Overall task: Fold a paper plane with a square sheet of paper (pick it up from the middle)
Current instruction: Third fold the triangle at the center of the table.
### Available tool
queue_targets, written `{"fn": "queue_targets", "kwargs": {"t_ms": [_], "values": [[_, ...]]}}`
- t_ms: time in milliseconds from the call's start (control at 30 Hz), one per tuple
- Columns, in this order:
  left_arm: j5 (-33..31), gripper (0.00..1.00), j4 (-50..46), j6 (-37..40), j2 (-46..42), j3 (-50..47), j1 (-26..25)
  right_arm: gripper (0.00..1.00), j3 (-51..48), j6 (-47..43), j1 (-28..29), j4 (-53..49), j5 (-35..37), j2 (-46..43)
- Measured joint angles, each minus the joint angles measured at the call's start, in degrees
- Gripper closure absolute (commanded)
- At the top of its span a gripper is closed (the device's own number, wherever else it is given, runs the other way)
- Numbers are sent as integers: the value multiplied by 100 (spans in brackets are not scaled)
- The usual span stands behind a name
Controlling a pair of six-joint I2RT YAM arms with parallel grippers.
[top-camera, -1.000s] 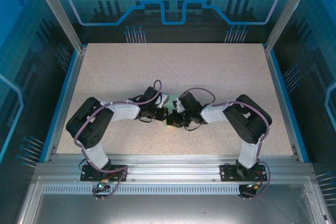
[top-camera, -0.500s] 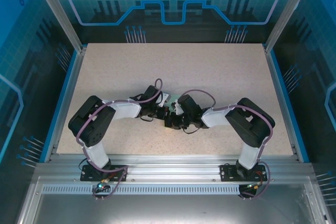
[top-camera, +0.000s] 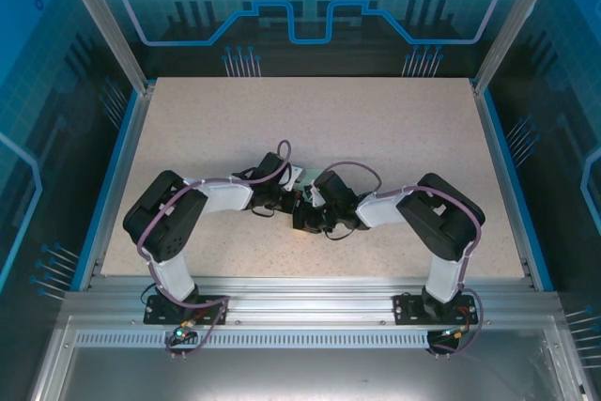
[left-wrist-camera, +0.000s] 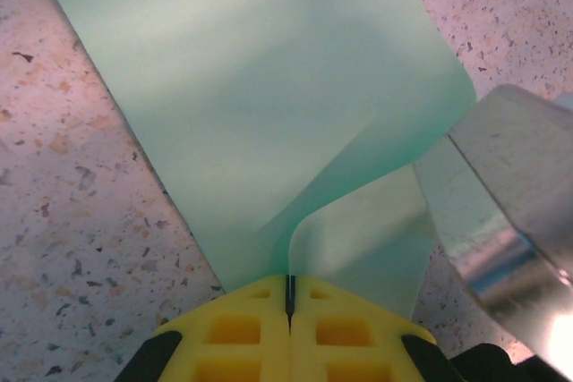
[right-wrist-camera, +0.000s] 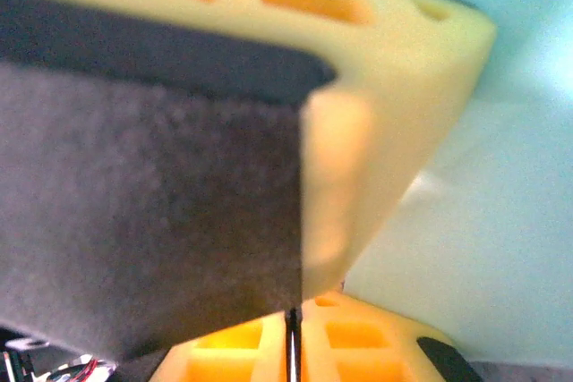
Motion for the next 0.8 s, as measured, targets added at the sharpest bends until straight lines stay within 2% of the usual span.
{"fn": "queue_targets", "kwargs": {"t_ms": [267, 633, 800], "values": [[35, 98, -7, 2, 4, 7, 11, 88, -13, -175, -317, -426, 278, -848], [39, 97, -9, 2, 11, 11, 15, 89, 42, -168, -306, -417, 146, -87], [42, 97, -17, 2, 15, 20, 22, 88, 107, -179, -354, -538, 140, -85]]}}
